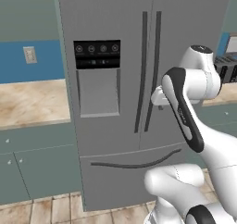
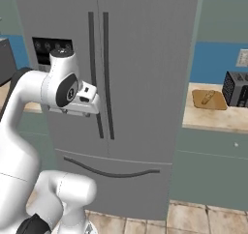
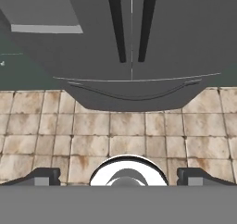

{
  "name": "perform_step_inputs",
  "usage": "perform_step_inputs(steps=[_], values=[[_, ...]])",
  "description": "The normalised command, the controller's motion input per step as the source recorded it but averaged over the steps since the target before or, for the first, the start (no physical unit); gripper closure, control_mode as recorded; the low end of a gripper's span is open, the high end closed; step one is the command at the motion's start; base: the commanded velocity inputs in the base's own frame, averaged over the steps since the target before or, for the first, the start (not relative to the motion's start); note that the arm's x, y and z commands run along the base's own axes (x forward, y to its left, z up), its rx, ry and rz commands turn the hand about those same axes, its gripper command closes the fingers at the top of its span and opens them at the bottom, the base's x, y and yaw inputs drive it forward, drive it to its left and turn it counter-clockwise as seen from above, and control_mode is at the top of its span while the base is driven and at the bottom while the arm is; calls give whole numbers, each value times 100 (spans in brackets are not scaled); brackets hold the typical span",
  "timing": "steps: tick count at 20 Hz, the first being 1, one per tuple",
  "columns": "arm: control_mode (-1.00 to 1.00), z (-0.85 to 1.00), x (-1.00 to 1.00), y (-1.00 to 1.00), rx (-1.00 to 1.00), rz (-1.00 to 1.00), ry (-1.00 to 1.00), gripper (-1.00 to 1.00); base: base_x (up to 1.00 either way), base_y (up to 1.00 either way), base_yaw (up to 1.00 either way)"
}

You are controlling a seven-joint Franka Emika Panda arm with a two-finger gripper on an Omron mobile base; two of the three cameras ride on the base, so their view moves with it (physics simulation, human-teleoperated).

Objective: Retrieve the sausage and cheese from the fridge and place them on the cutting board on the counter.

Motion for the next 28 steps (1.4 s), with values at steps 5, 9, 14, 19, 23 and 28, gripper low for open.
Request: perform_step_inputs(steps=[5,9,14,19,23,28], values=[[100,0,0,0,0,0,0,-100,-31,0,-2],[100,0,0,0,0,0,0,-100,-33,0,-3],[100,0,0,0,0,0,0,-100,-13,0,-2],[100,0,0,0,0,0,0,-100,0,0,0],[100,0,0,0,0,0,0,-100,0,0,0],[-100,0,0,0,0,0,0,-100,0,0,0]])
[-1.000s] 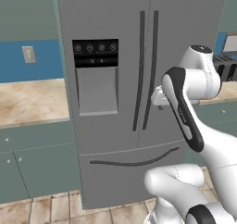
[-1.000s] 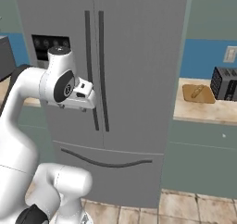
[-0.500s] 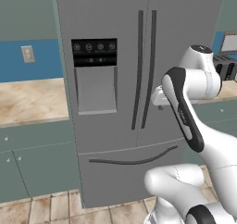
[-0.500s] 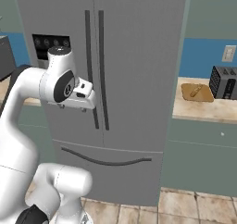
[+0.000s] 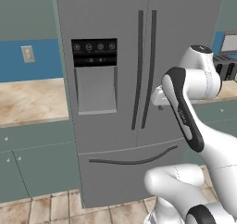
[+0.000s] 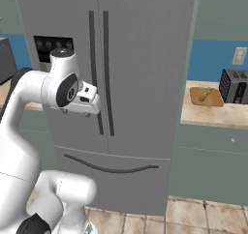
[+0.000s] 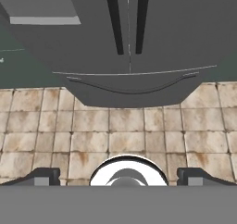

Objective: Retrieve the sausage and cheese from the fridge and place them on the cutting board on the counter.

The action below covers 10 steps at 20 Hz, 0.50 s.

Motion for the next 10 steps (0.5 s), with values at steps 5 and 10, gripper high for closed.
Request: perform_step_inputs(steps=[5,10], values=[[-100,0,0,0,0,0,0,-100,0,0,0],[-100,0,-1,0,-1,0,0,-100,0,0,0]])
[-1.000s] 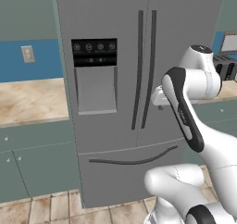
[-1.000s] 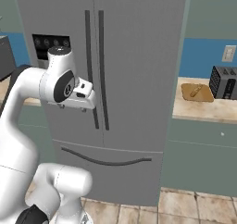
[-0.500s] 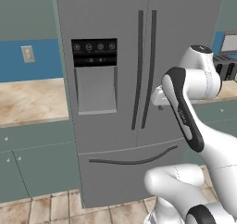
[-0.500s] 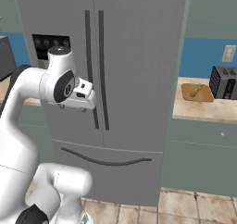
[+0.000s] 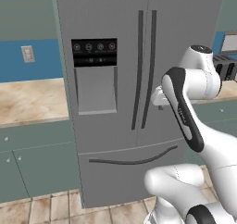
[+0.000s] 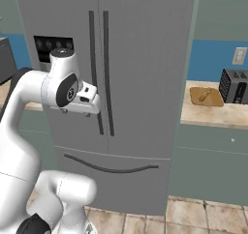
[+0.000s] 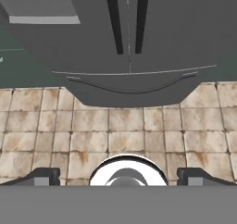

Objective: Retrieve the sausage and cheese from the fridge and place them on the cutting board on the counter.

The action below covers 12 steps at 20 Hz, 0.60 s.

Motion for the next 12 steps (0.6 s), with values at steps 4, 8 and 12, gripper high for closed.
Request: perform_step_inputs(steps=[4,8,12], values=[[-100,-9,2,-3,0,5,-11,-100,0,0,0],[-100,-4,28,-10,0,4,-31,-100,0,0,0],[-100,3,43,-1,0,0,-16,-100,0,0,0]])
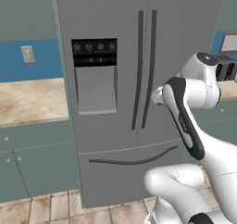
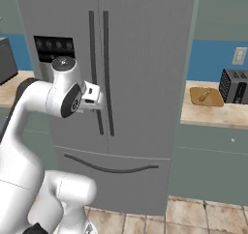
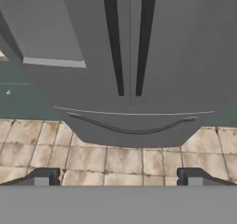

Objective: Retrieve the sausage and cheese from the fridge and place them on the cutting board on the counter.

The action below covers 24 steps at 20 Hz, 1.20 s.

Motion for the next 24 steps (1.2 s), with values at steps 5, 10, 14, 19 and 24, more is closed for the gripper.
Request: perform_step_inputs(steps=[5,10,14,19,24], values=[[-100,12,65,-2,1,-3,7,-100,0,0,0],[-100,9,66,-11,1,-1,10,-100,0,0,0],[-100,1,55,-23,0,0,3,-100,0,0,0],[-100,-1,45,-9,0,0,-1,-100,0,0,0],[-100,-4,28,0,0,-2,-5,-100,0,0,0]])
